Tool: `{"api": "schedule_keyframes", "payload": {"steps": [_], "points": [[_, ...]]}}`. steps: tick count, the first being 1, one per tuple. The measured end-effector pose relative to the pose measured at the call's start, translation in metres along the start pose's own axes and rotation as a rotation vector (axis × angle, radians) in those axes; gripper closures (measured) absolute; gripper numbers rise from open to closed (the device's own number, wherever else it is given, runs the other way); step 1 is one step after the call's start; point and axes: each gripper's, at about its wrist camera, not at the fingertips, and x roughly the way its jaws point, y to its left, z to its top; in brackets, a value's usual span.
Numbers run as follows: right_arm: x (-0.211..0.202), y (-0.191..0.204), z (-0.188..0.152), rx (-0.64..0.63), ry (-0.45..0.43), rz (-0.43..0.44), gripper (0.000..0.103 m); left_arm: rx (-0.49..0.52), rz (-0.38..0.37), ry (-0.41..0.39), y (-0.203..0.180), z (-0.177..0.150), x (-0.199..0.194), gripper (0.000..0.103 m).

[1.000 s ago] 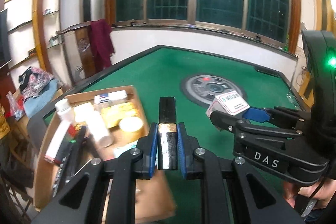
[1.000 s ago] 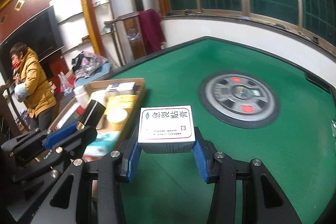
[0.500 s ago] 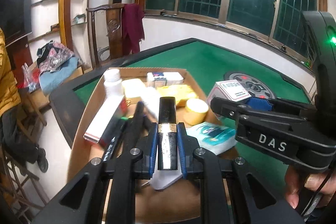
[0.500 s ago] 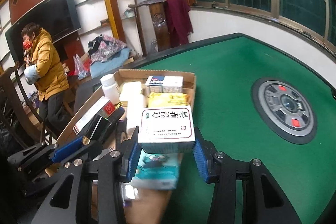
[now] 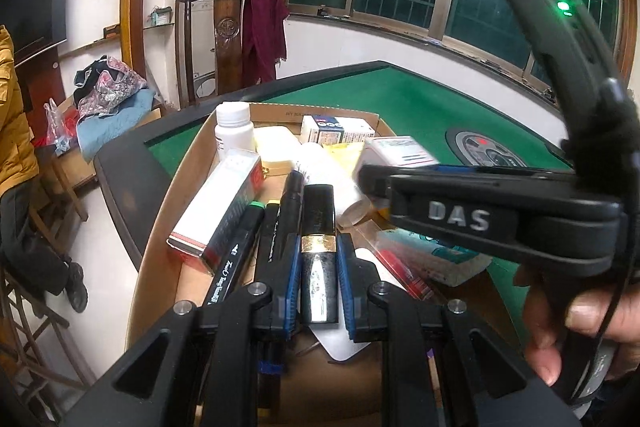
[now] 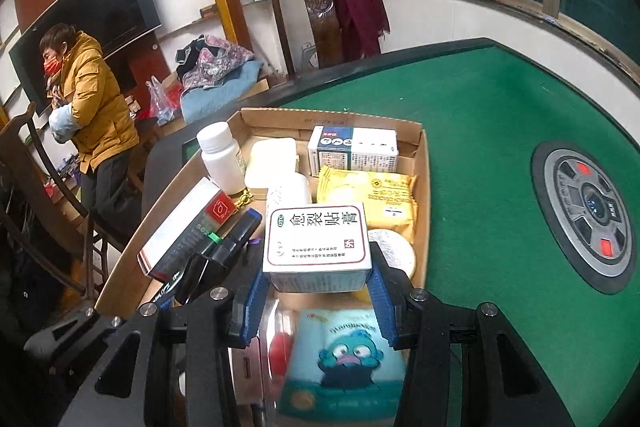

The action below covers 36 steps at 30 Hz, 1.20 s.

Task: Organize objects
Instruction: 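Open both tools to drop the box and tube into the tray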

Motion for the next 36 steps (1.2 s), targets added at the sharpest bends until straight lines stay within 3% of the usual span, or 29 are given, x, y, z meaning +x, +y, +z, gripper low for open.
{"api": "schedule_keyframes", "payload": {"steps": [10, 11, 12, 15, 21, 24, 28, 32, 34, 36], "points": [[0.007, 0.001, -0.001, 0.01, 0.034, 0.018, 0.049, -0.017, -0.002, -0.008, 0.003, 0.0, 0.004, 0.084], [0.007, 0.001, -0.001, 0.009, 0.033, 0.017, 0.045, -0.015, -0.003, -0.01, 0.003, 0.0, 0.004, 0.083], [0.007, 0.002, -0.001, 0.008, 0.032, 0.014, 0.035, -0.014, -0.001, -0.013, 0.003, 0.0, 0.003, 0.08], [0.0, 0.002, -0.002, 0.011, 0.013, 0.009, 0.019, -0.016, 0.007, -0.036, 0.003, 0.0, 0.0, 0.063], [-0.018, 0.005, -0.004, -0.004, -0.028, -0.025, 0.015, -0.01, 0.023, -0.084, -0.002, 0.004, -0.011, 0.032], [-0.037, 0.0, -0.007, -0.002, -0.085, -0.073, 0.01, -0.002, 0.032, -0.126, -0.007, 0.004, -0.021, 0.026], [-0.073, -0.005, -0.017, -0.005, -0.204, -0.19, 0.001, 0.033, 0.094, -0.191, -0.017, 0.006, -0.036, 0.0], [-0.119, -0.012, -0.035, -0.01, -0.348, -0.286, 0.0, 0.054, 0.186, -0.248, -0.021, 0.011, -0.051, 0.0], [-0.137, -0.018, -0.042, 0.002, -0.387, -0.318, 0.0, 0.075, 0.179, -0.226, -0.02, 0.016, -0.055, 0.0], [-0.15, -0.025, -0.05, 0.02, -0.411, -0.322, 0.0, 0.104, 0.246, -0.174, -0.022, 0.021, -0.053, 0.0]]}}
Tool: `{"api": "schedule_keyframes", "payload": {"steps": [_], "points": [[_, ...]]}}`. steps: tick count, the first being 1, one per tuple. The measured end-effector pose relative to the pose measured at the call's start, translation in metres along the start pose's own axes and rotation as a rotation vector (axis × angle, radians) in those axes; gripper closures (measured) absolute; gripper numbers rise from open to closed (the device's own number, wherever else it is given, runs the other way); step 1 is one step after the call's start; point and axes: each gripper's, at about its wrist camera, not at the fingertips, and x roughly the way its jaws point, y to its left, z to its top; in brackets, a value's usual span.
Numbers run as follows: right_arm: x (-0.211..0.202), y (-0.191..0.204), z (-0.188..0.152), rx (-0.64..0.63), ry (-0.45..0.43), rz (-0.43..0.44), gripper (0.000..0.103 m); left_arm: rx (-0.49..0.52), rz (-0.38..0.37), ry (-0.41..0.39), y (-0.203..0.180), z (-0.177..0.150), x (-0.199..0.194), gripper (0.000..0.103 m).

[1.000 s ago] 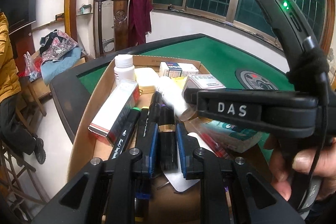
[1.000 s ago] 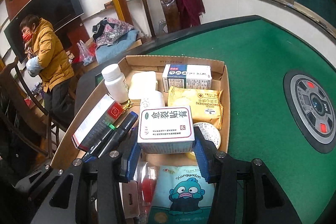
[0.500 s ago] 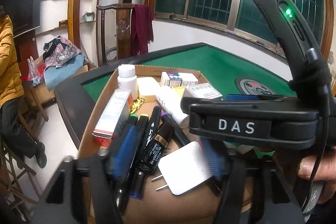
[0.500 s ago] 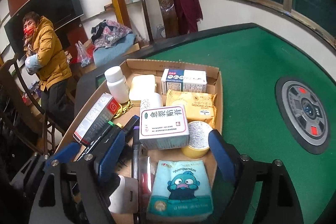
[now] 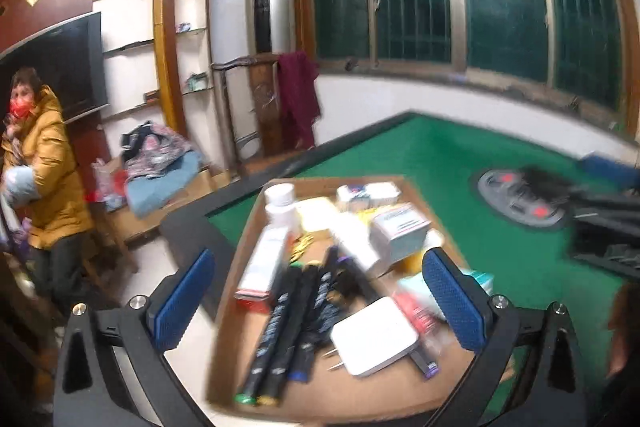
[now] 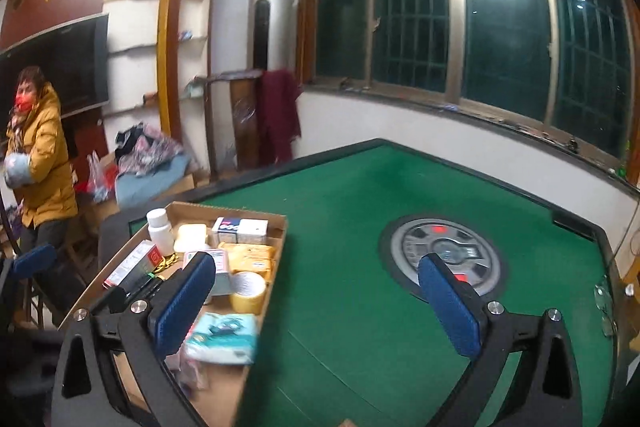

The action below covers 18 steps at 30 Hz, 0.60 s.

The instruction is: Organize objects

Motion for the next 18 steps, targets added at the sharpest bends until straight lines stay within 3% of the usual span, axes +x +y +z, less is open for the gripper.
{"api": "schedule_keyframes", "payload": {"steps": [5, 8, 13, 18], "points": [[-0.012, -0.009, -0.008, 0.01, -0.002, 0.022, 0.0, 0.065, 0.118, 0.05, 0.002, 0.004, -0.005, 0.0], [-0.009, -0.004, -0.011, 0.004, 0.018, 0.05, 0.0, 0.139, 0.165, 0.01, -0.002, -0.003, -0.018, 0.0], [-0.009, 0.005, -0.017, -0.012, 0.027, 0.069, 0.0, 0.089, 0.055, 0.074, 0.002, -0.01, -0.013, 0.0], [-0.011, 0.007, -0.019, -0.016, 0.033, 0.072, 0.0, 0.09, 0.091, 0.083, 0.001, -0.017, -0.007, 0.0]]}}
